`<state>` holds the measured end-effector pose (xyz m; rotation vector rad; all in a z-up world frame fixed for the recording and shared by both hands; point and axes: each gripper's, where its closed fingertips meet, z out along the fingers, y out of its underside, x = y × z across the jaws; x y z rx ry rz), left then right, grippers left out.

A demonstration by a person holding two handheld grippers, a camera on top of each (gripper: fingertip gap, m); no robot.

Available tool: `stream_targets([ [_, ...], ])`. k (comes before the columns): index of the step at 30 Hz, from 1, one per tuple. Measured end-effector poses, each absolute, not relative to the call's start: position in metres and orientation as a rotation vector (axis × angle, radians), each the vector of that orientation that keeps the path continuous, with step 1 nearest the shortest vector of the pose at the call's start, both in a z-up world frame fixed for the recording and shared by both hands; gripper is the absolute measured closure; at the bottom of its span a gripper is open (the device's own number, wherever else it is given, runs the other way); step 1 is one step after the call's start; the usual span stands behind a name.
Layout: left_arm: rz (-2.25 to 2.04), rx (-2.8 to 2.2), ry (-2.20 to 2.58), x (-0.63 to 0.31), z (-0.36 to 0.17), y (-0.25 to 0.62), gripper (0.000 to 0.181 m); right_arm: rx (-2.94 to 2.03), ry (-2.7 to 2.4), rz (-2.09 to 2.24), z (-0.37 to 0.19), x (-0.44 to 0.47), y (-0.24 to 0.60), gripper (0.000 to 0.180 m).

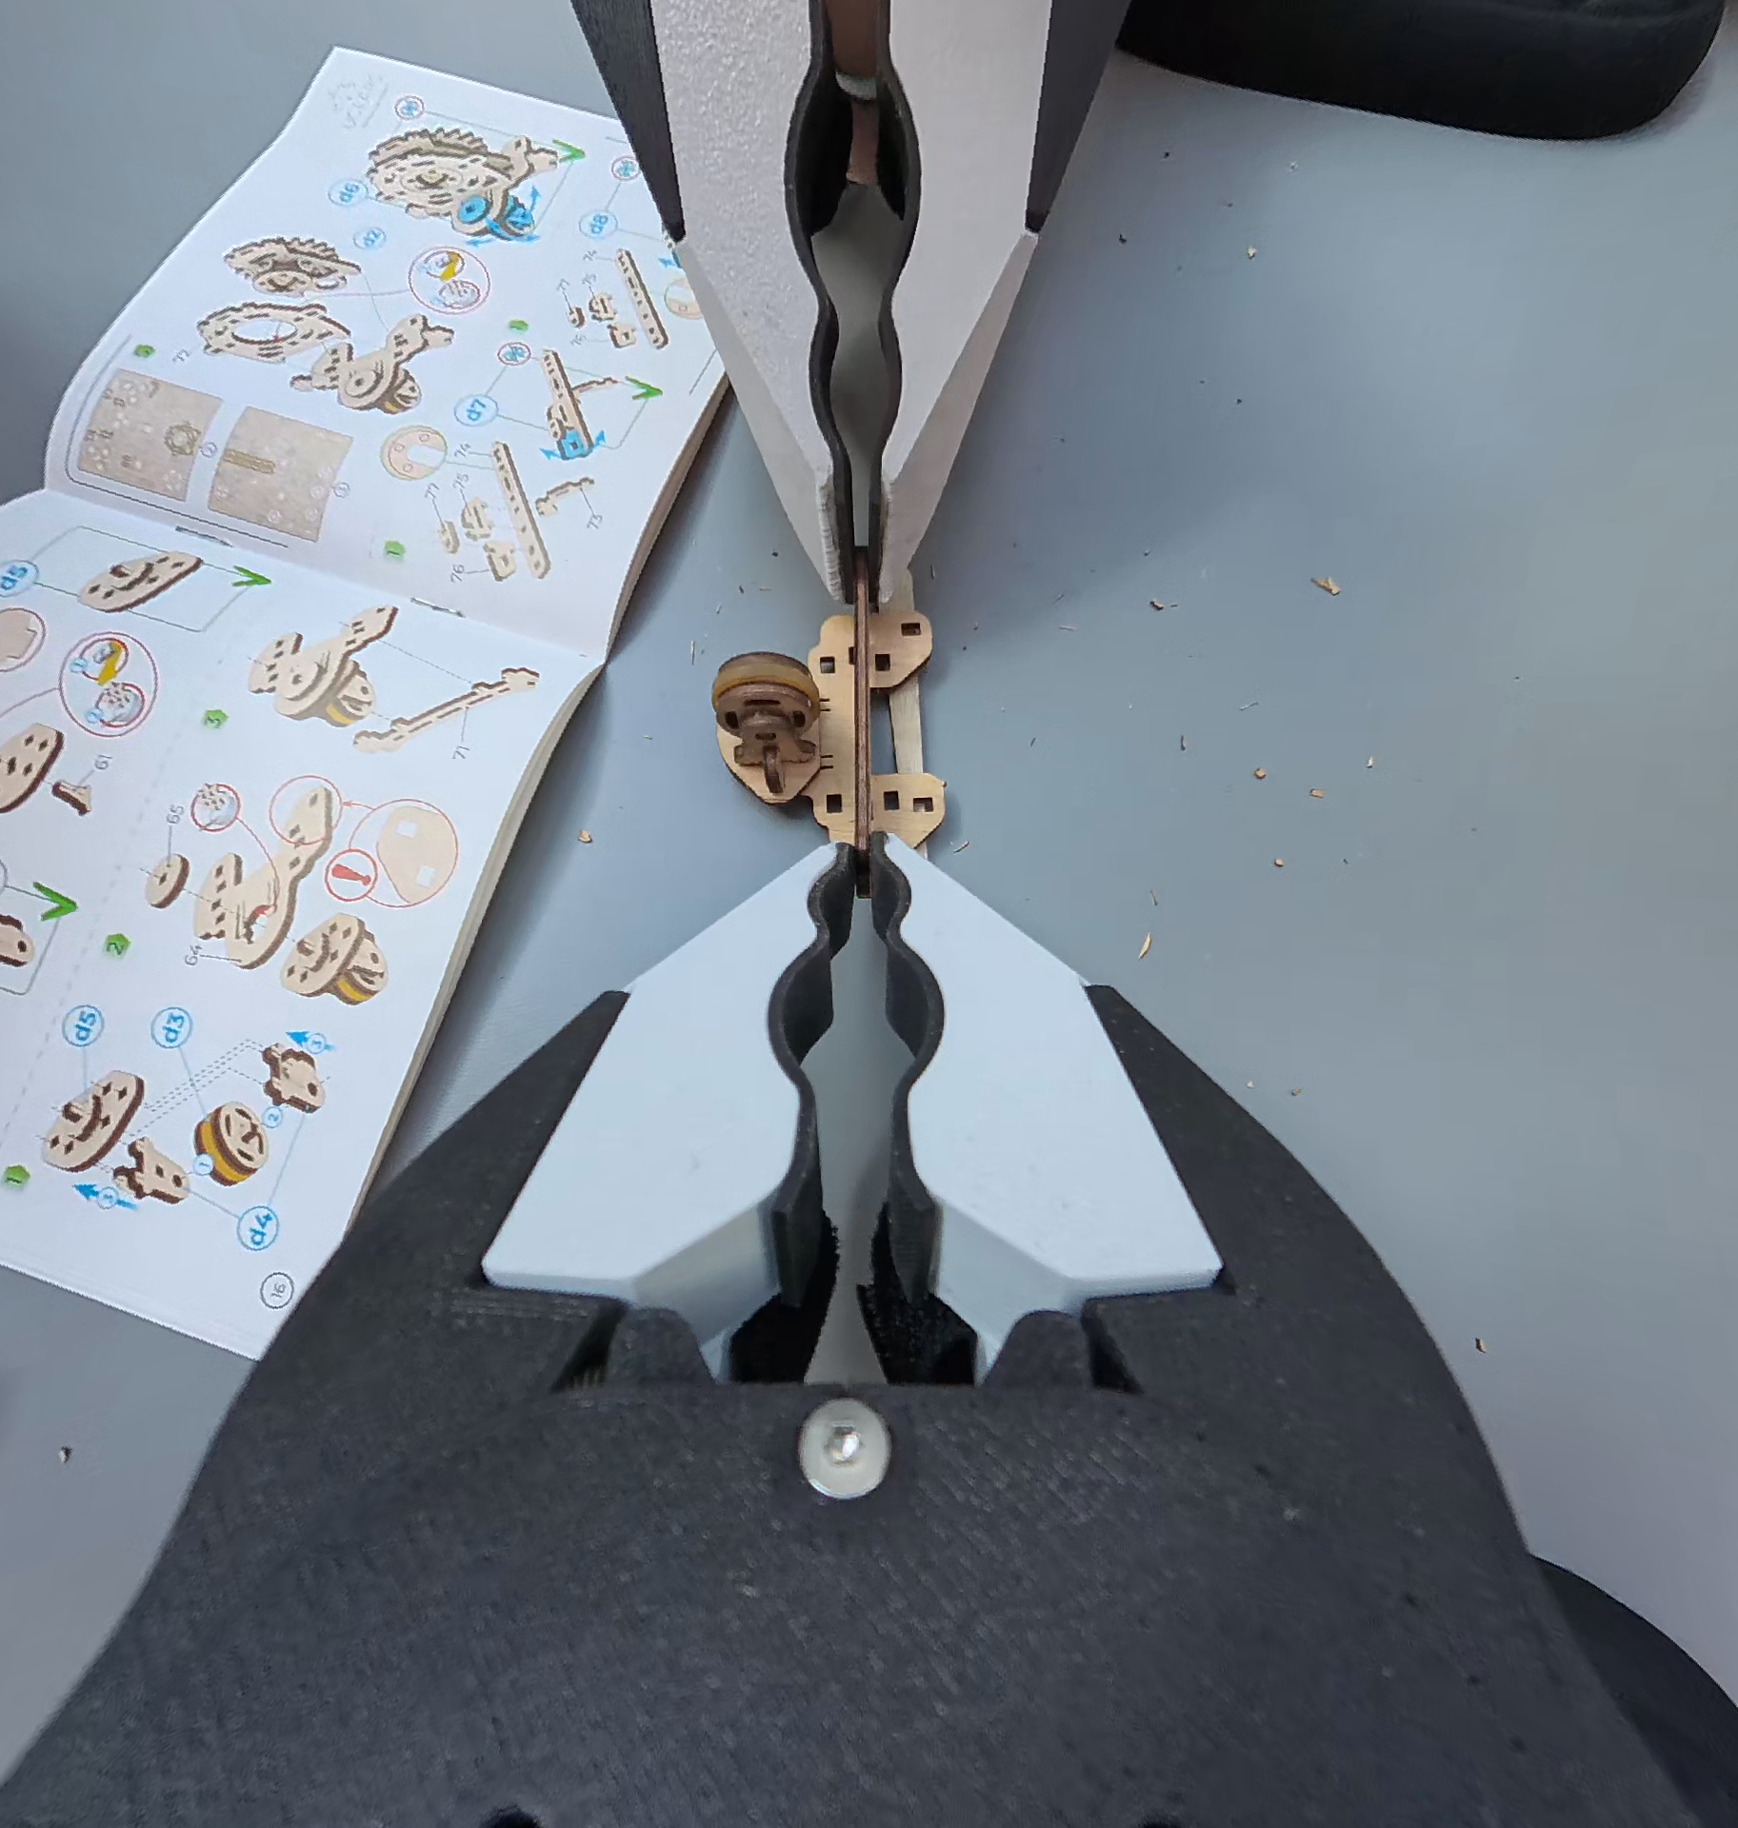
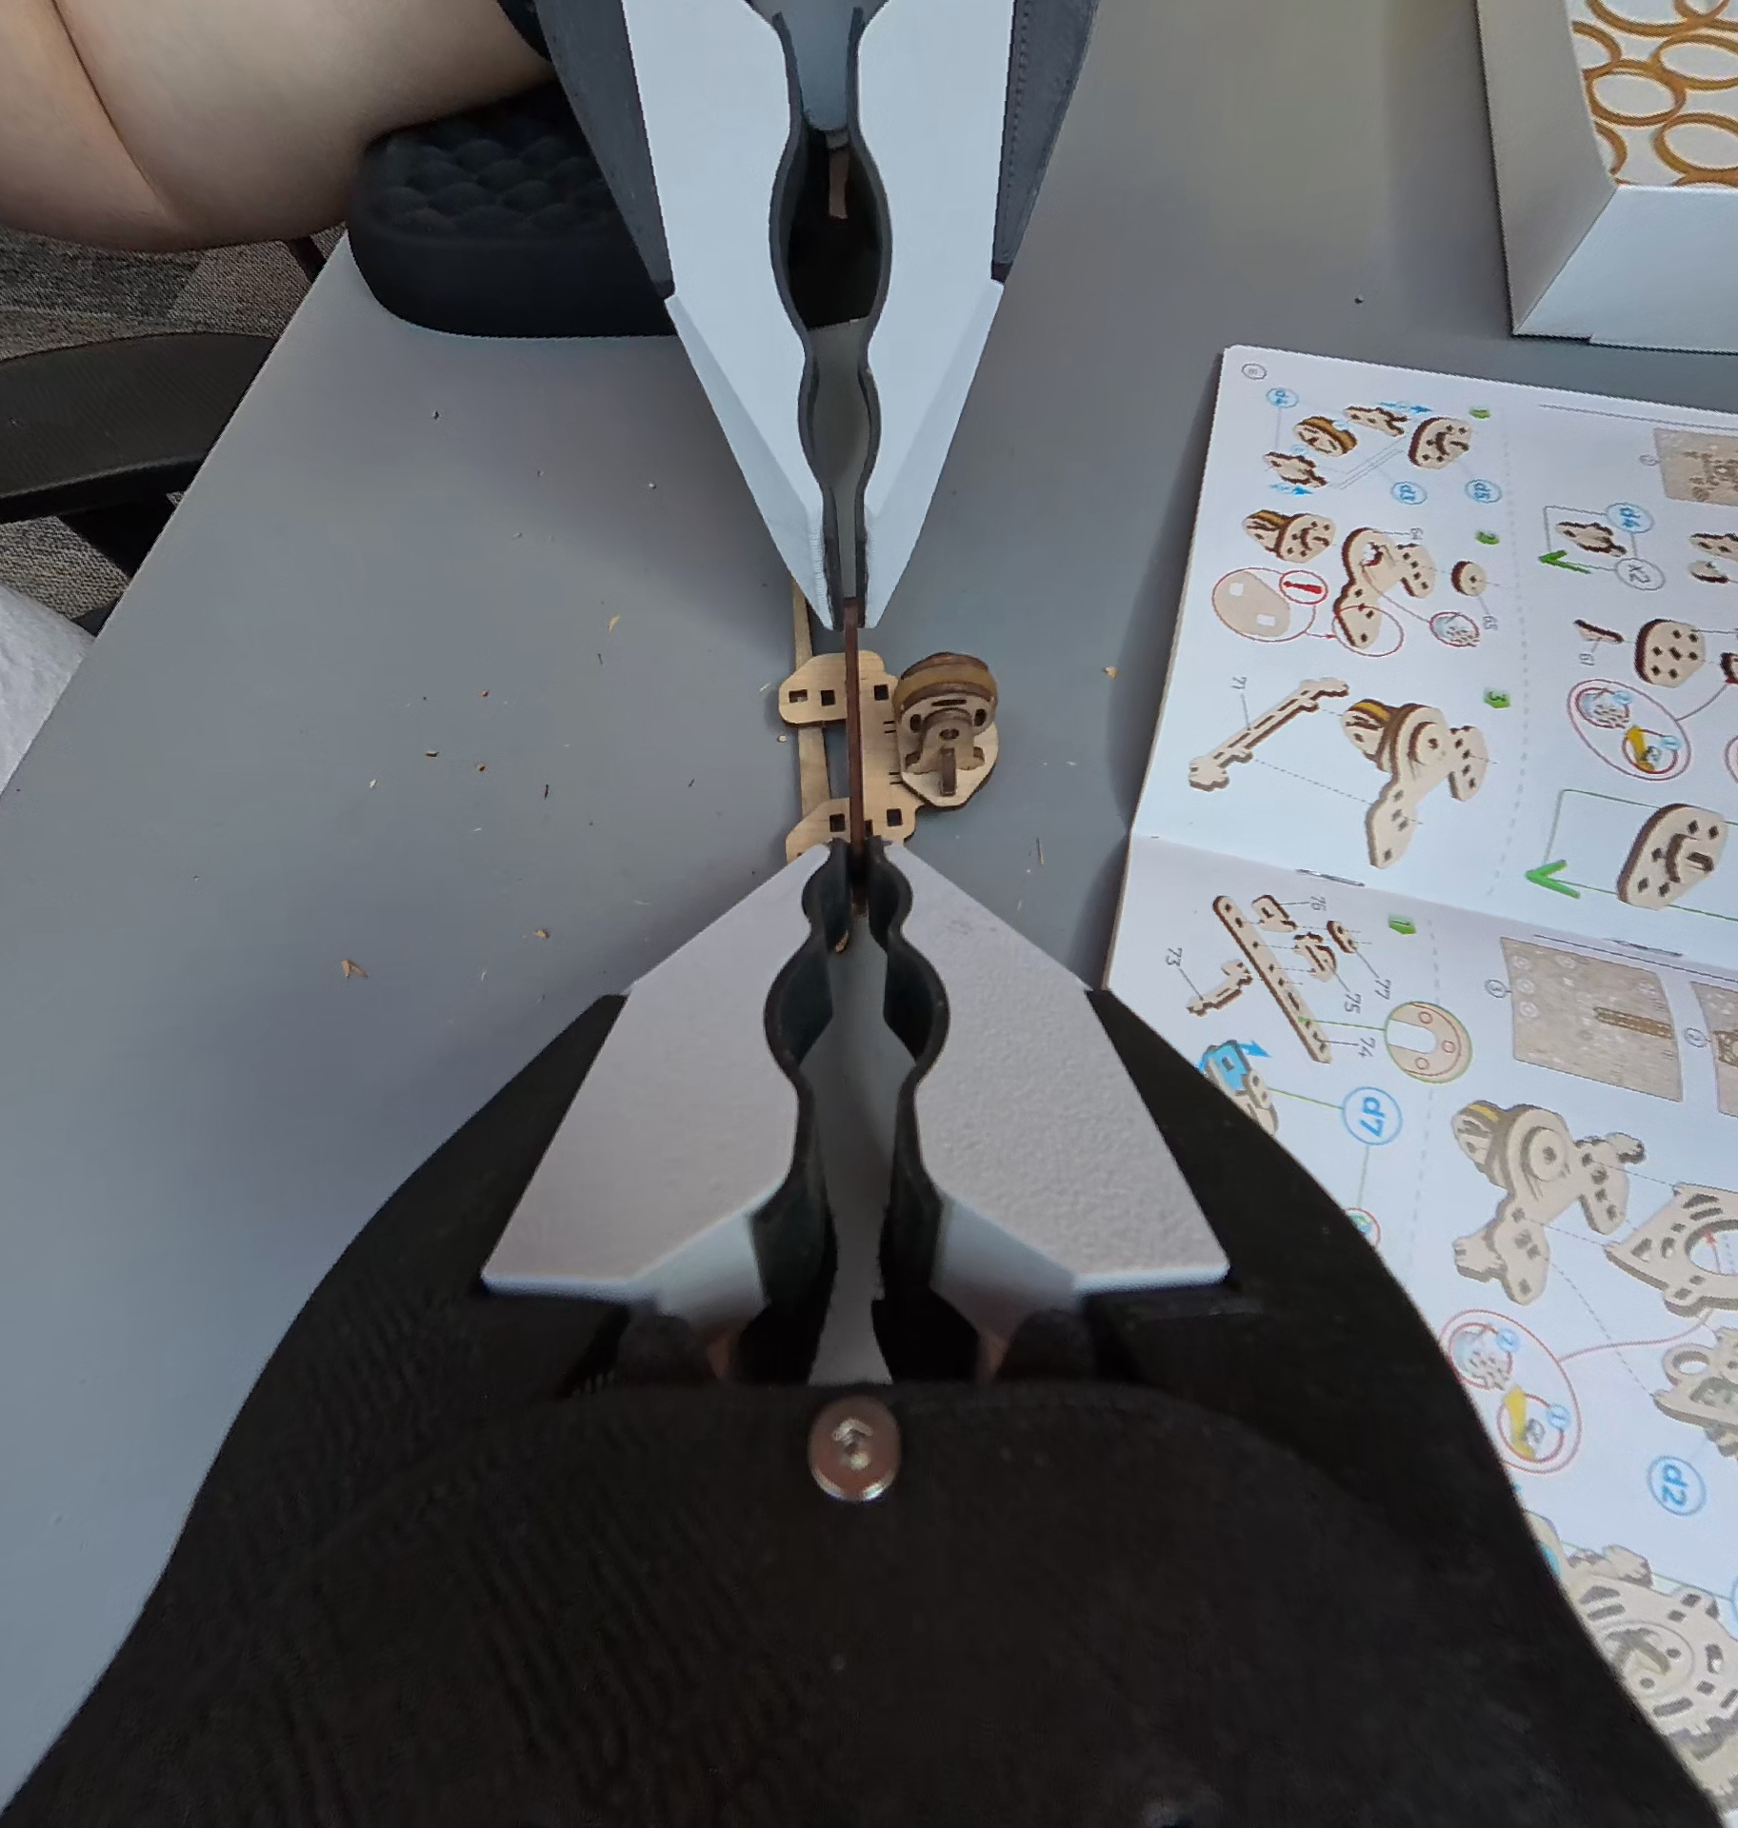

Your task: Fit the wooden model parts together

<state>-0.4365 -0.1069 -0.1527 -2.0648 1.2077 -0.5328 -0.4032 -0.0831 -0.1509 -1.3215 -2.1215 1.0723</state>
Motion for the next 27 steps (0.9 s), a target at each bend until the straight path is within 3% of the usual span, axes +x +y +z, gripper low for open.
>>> stream_targets([
  [27, -0.544, -2.063, 1.194, -0.4363, -0.1505, -0.1071, 0.180, -1.331, -2.110, 1.053, -0.1520, -0.4059, -0.0795, 0.177],
])
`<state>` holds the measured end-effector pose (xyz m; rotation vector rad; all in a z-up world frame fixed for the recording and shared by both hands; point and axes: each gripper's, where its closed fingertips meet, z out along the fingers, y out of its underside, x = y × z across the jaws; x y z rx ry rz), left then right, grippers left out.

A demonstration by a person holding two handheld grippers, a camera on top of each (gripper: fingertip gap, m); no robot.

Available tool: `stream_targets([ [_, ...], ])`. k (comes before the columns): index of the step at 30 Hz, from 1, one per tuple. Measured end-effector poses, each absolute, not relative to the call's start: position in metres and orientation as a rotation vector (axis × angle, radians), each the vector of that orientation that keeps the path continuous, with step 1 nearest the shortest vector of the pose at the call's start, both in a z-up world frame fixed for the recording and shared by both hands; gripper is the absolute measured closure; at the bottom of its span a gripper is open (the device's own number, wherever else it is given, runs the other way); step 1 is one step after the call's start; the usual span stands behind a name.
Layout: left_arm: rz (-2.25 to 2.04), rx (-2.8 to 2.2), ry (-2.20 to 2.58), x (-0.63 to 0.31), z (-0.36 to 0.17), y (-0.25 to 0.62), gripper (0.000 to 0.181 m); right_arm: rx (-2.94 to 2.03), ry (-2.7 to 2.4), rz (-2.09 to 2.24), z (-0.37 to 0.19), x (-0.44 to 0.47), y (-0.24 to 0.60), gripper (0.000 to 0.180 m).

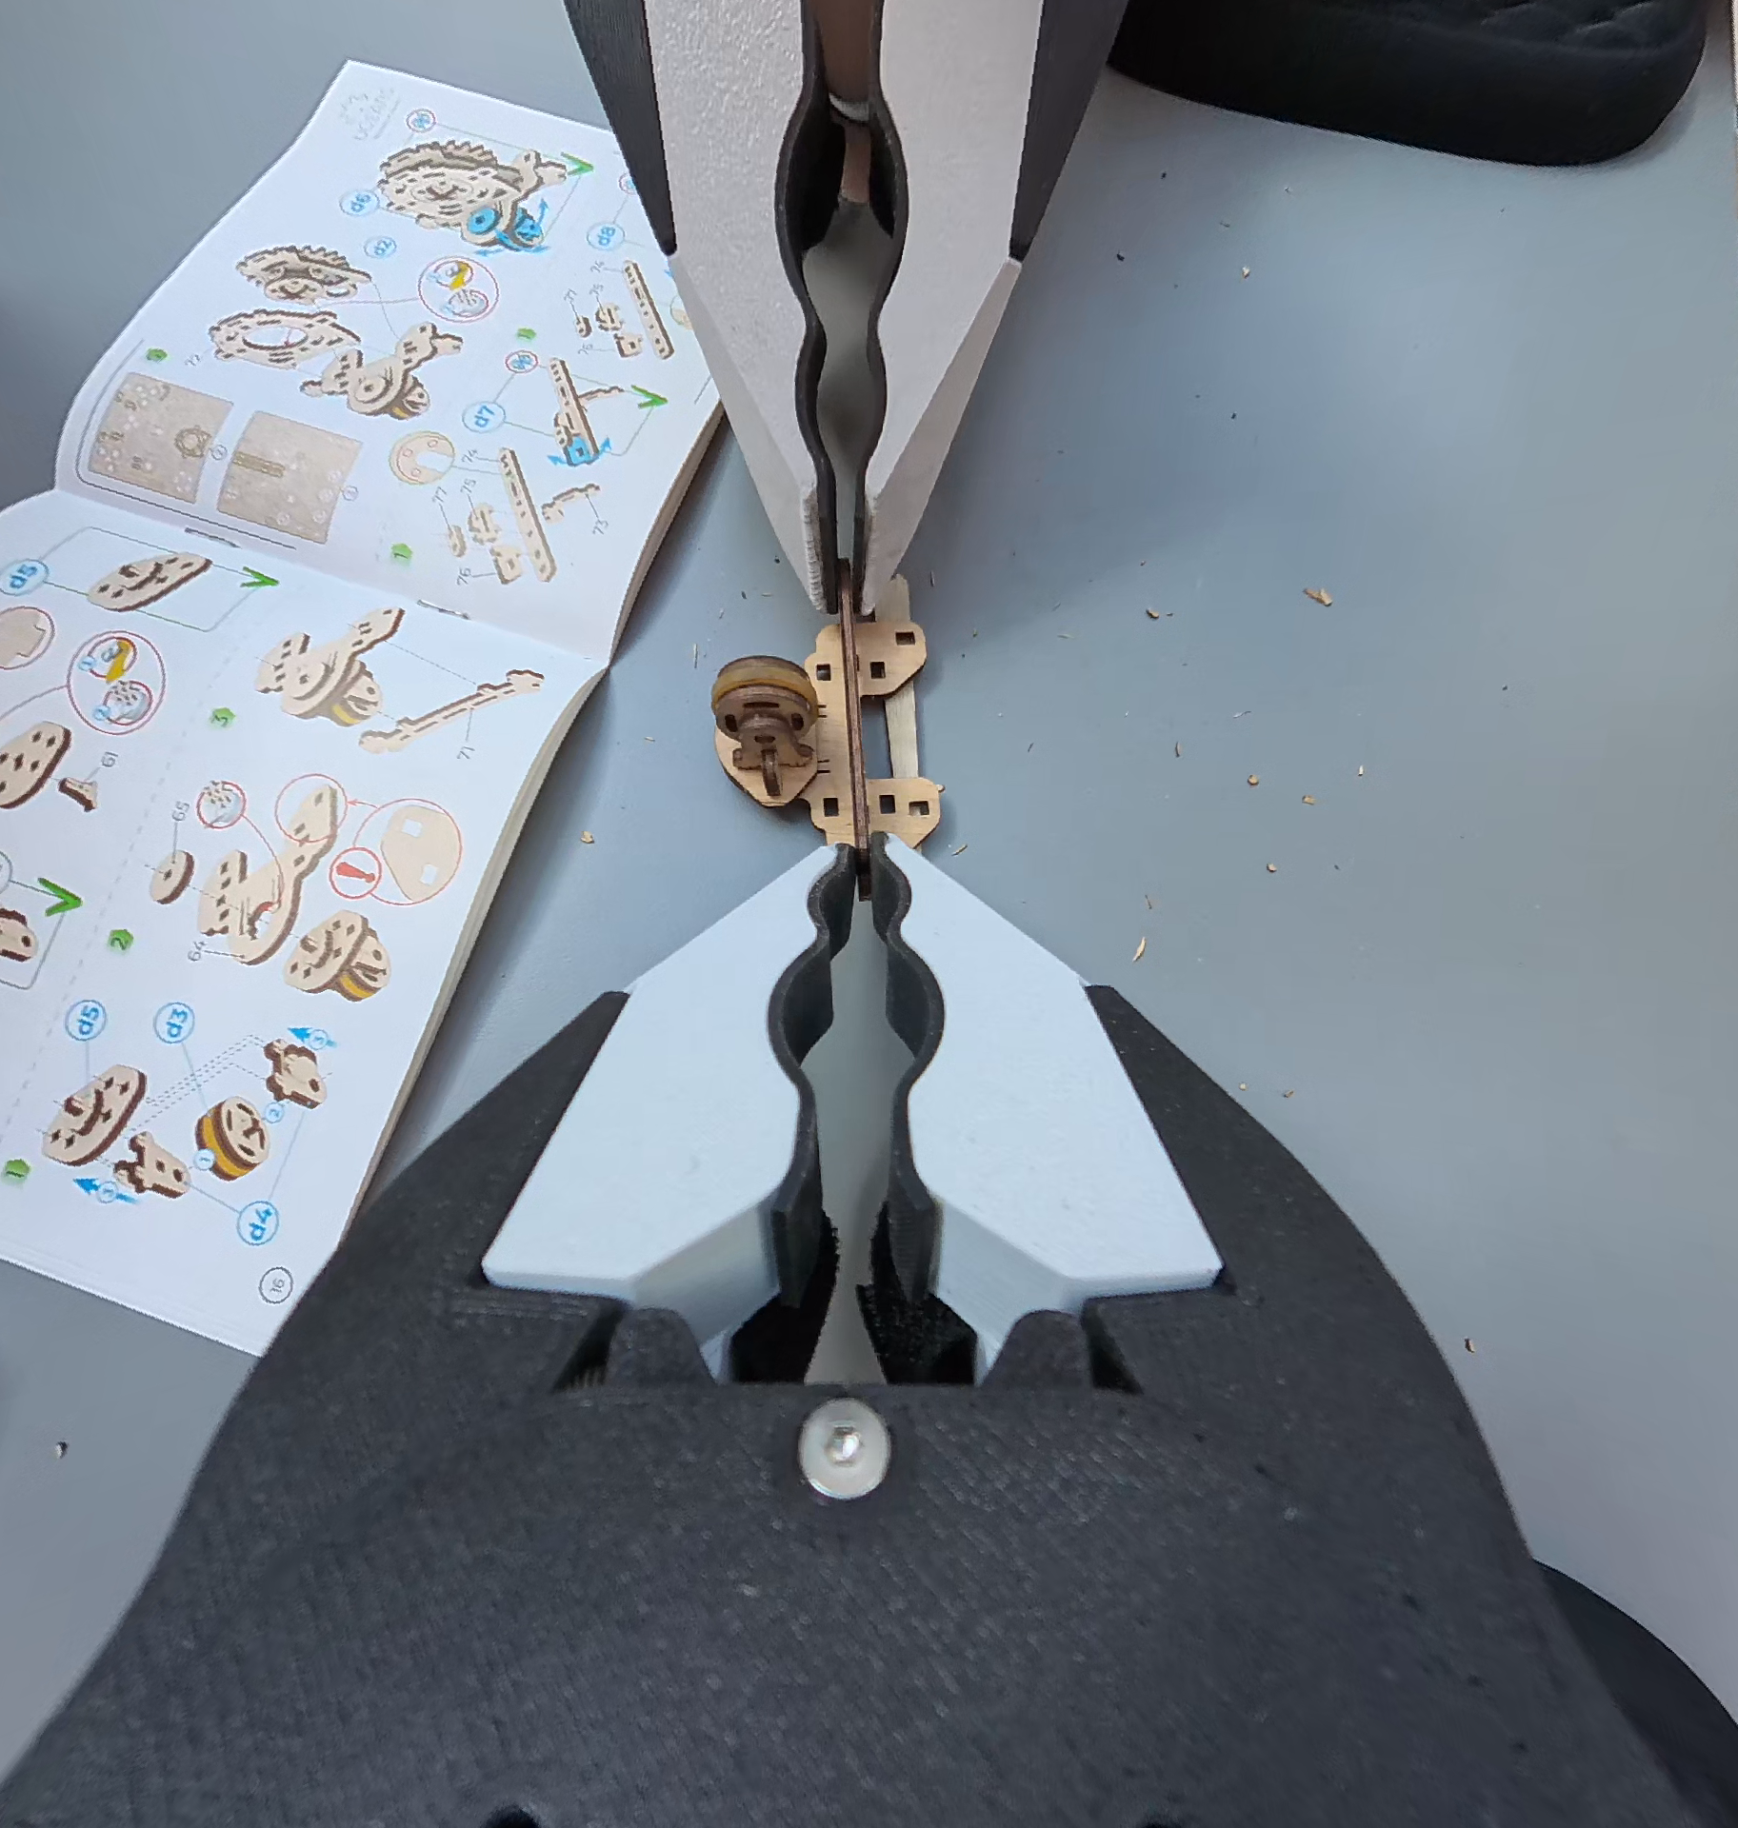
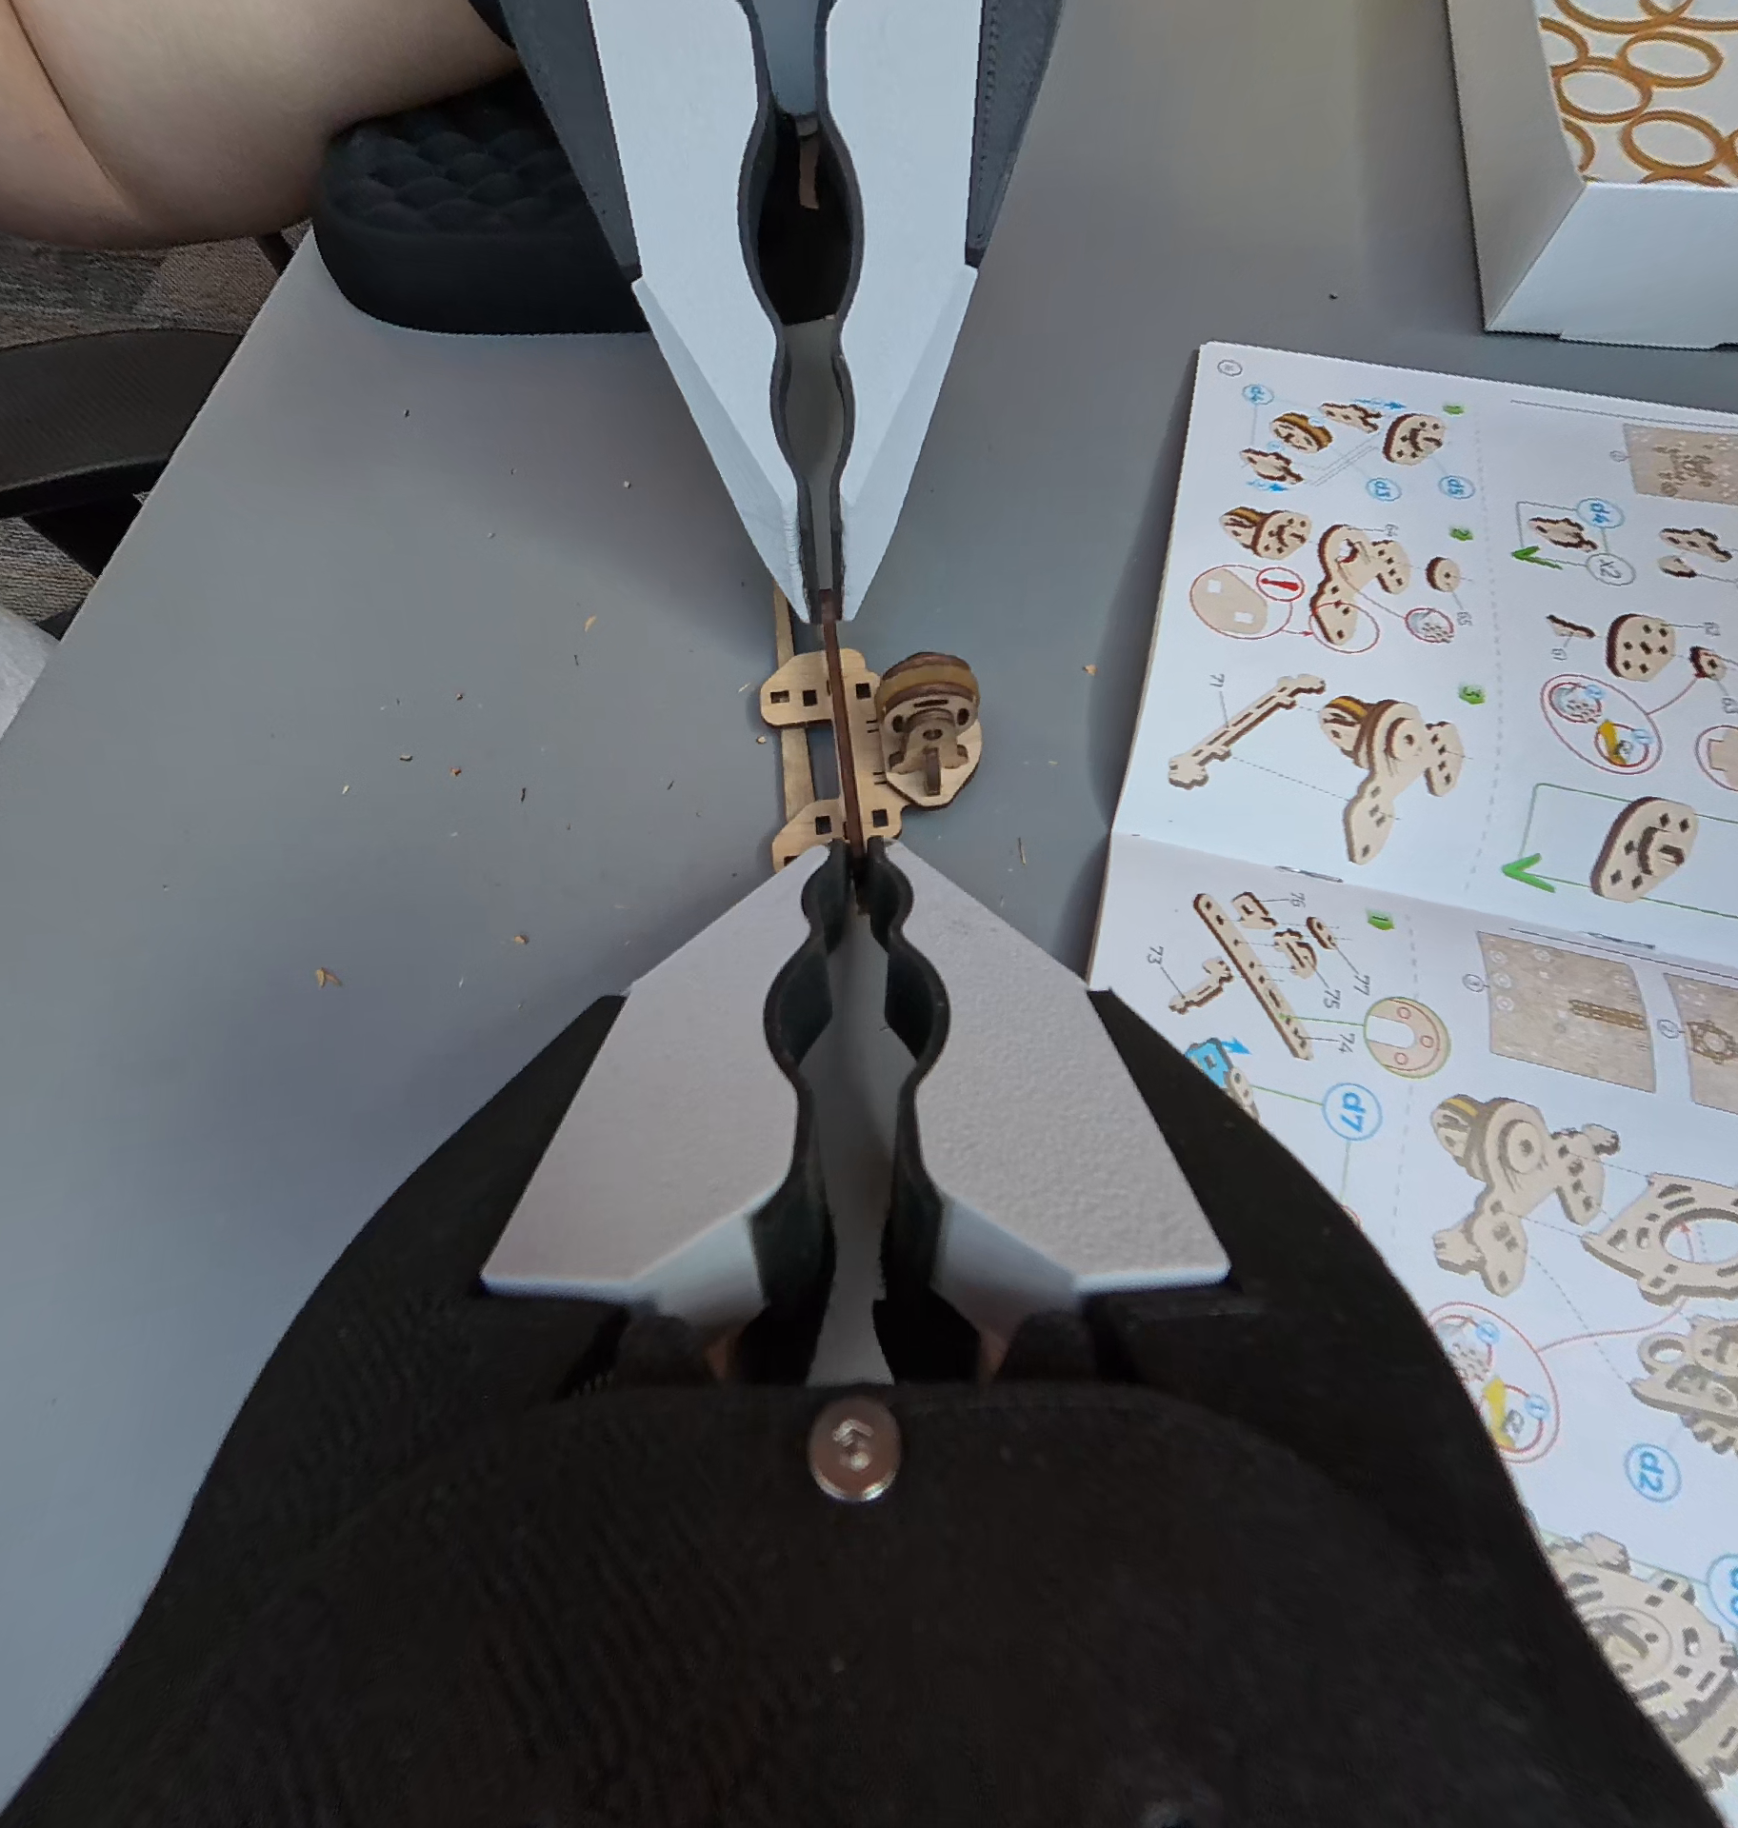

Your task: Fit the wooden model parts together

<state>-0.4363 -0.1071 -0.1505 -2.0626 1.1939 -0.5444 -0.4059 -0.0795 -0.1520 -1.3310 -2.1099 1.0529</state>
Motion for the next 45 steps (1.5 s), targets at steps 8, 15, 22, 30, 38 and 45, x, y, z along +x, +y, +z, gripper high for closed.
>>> stream_targets([
  [8, -0.540, -2.070, 1.203, -0.4361, -0.1524, -0.1077, 0.180, -1.333, -2.119, 1.048, -0.1539, -0.4055, -0.0800, 0.177],
  [15, -0.533, -2.071, 1.204, -0.4364, -0.1528, -0.1078, 0.180, -1.357, -2.113, 1.079, -0.1541, -0.4055, -0.0801, 0.177],
  [22, -0.535, -2.070, 1.208, -0.4363, -0.1527, -0.1082, 0.180, -1.353, -2.117, 1.077, -0.1540, -0.4056, -0.0817, 0.177],
  [30, -0.542, -2.072, 1.214, -0.4356, -0.1530, -0.1088, 0.180, -1.344, -2.107, 1.098, -0.1513, -0.4079, -0.0844, 0.173],
  [38, -0.529, -2.070, 1.213, -0.4361, -0.1530, -0.1080, 0.180, -1.327, -2.125, 1.073, -0.1526, -0.4075, -0.0849, 0.177],
  [45, -0.533, -2.074, 1.214, -0.4361, -0.1536, -0.1084, 0.180, -1.326, -2.101, 1.080, -0.1482, -0.4089, -0.0840, 0.177],
])
